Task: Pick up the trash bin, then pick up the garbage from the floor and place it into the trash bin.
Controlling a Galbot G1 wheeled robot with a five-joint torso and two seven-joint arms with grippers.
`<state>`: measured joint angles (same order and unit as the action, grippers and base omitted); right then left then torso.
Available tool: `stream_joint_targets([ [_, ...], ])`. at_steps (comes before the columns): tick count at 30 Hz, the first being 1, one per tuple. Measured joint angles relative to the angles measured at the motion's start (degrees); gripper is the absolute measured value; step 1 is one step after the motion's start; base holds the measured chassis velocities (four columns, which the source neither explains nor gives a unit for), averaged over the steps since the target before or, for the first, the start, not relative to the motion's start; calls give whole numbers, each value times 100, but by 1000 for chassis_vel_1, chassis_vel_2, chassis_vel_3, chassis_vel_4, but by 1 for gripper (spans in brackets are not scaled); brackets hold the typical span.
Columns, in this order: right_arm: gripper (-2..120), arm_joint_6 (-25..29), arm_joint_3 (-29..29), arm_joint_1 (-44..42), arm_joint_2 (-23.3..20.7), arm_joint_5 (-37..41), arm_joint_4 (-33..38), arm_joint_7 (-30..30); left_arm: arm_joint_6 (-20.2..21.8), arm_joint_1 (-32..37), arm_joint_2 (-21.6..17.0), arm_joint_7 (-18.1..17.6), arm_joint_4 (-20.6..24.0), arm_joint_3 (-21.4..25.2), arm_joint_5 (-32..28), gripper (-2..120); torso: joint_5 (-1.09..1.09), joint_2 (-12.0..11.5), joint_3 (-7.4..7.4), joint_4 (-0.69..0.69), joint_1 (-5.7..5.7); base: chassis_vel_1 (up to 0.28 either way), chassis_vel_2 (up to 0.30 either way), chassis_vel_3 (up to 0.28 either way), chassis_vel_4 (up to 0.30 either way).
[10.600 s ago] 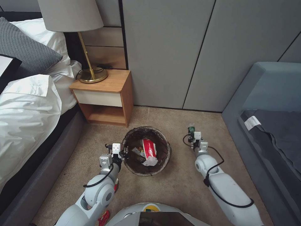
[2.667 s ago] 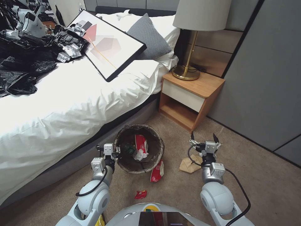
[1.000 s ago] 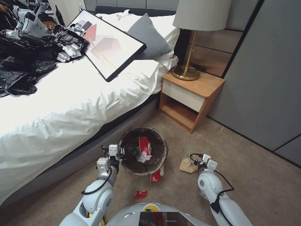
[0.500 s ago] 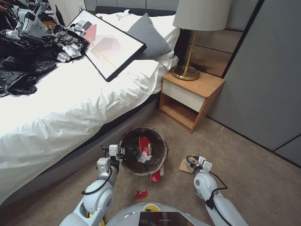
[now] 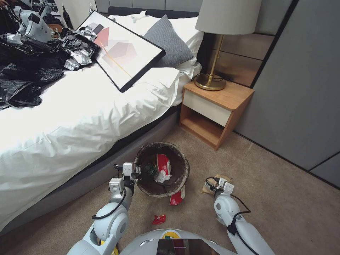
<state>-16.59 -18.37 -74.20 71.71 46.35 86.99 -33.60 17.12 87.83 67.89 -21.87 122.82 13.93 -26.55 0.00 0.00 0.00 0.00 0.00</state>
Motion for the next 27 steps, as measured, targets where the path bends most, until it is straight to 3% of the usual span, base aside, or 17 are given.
stream_joint_targets([
  [25,100,3,351,324,83,-154,-428,82,2,-83,41,-2,-65,11,-6,3,0,0,0,0,0,0,0,0,0],
  [27,96,-19,369,358,89,-181,-485,81,4,-104,25,-5,-67,9,-26,3,0,0,0,0,0,0,0,0,0],
])
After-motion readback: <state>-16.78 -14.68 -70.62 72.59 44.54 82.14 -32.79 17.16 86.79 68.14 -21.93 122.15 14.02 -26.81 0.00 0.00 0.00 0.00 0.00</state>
